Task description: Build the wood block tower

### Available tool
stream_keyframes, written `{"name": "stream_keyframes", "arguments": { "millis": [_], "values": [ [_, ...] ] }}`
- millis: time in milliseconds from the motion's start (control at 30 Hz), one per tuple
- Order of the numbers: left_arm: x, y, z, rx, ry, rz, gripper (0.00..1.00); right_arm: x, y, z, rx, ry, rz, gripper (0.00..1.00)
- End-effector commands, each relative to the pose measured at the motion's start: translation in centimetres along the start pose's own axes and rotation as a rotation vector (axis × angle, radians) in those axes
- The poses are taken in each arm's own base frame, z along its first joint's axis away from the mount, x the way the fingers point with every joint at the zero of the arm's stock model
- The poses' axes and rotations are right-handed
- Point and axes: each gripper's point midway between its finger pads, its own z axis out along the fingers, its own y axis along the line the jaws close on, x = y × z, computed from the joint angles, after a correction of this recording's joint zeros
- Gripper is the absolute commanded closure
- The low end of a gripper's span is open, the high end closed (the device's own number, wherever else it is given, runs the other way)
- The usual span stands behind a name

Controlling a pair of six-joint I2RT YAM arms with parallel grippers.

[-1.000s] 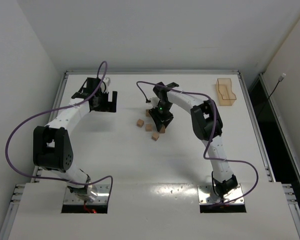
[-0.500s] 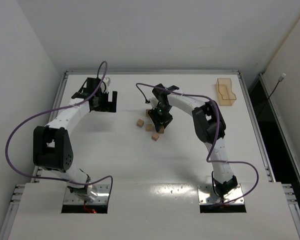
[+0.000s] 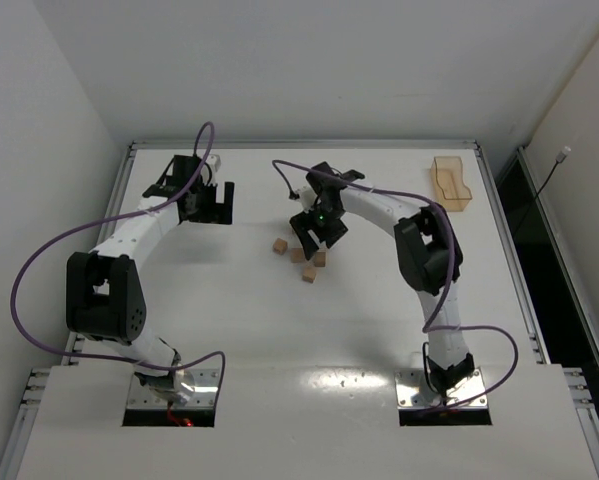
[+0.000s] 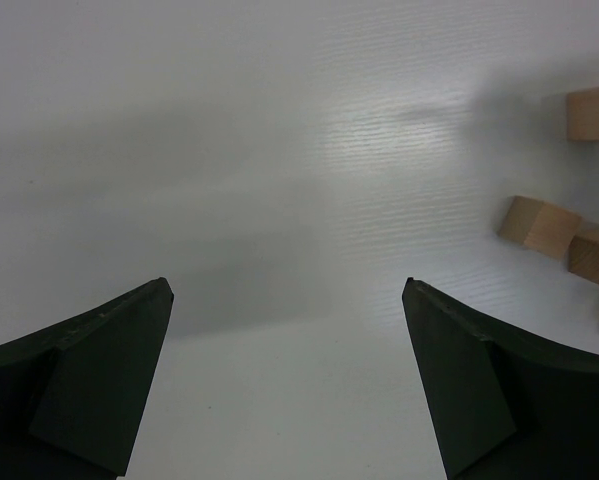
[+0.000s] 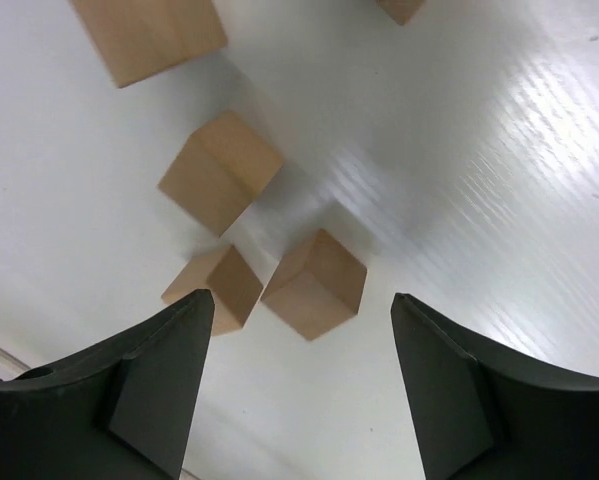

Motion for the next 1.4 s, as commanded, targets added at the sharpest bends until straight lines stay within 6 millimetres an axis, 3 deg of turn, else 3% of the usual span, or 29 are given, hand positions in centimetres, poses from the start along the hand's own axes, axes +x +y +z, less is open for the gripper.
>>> {"name": "stream_keyframes", "arguments": {
  "millis": [0, 33, 133, 167, 200, 267, 300, 333, 500, 633, 833, 1067, 1167, 1367],
  "values": [
    [-0.5, -0.7, 0.1, 0.028, -0.028, 0.006, 0.00, -3.9, 1.5, -4.7, 0.008, -0.204, -0.063, 0.31],
    [-0.5, -0.7, 0.1, 0.028, -0.028, 0.006, 0.00, -4.4, 1.5, -6.8, 0.017, -0.265, -0.070, 0.30],
    [-0.2, -1.3, 0.2, 0.066, -0.024, 0.007, 0.00, -6.2, 0.5, -10.3, 0.077, -0.408, -0.105, 0.28],
    [-0.5, -1.3, 0.2, 0.067, -0.035, 0.008, 0.00, -6.8, 0.7, -13.0, 0.093, -0.483, -0.131, 0.26],
    [0.2, -1.7, 0.6, 0.087, -0.015, -0.003, 0.00, -6.3, 0.6, -13.4, 0.093, -0.502, -0.139, 0.26],
    [0.1, -2.4, 1.1, 0.106, -0.012, 0.007, 0.00, -7.2, -0.1, -16.0, 0.136, -0.613, -0.173, 0.25],
    [0.5, -3.1, 1.5, 0.117, 0.002, 0.020, 0.00, -6.7, 0.0, -17.3, 0.158, -0.652, -0.178, 0.23],
    [0.0, -4.3, 1.5, 0.136, -0.004, 0.042, 0.00, -6.8, -1.0, -18.1, 0.207, -0.681, -0.176, 0.23],
    [-0.1, -8.0, 2.9, 0.168, 0.017, 0.114, 0.00, -4.6, -5.4, -17.5, 0.338, -0.574, -0.114, 0.26],
    [-2.1, -10.0, 4.2, 0.139, -0.008, 0.124, 0.02, -1.4, -9.5, -16.3, 0.388, -0.445, 0.002, 0.29],
    [-2.5, -13.4, 6.1, 0.081, 0.012, 0.081, 0.08, 3.1, -14.9, -15.6, 0.473, -0.363, 0.227, 0.30],
    [0.1, -17.8, 7.8, 0.069, 0.070, 0.032, 0.15, 5.7, -17.8, -16.2, 0.481, -0.364, 0.370, 0.30],
    [-0.4, -18.7, 8.1, 0.055, 0.051, 0.014, 0.22, 6.8, -18.6, -16.3, 0.467, -0.356, 0.406, 0.30],
    [-2.3, -19.9, 8.9, 0.051, 0.016, 0.006, 0.24, 7.0, -18.4, -15.9, 0.410, -0.363, 0.408, 0.29]
  ]
}}
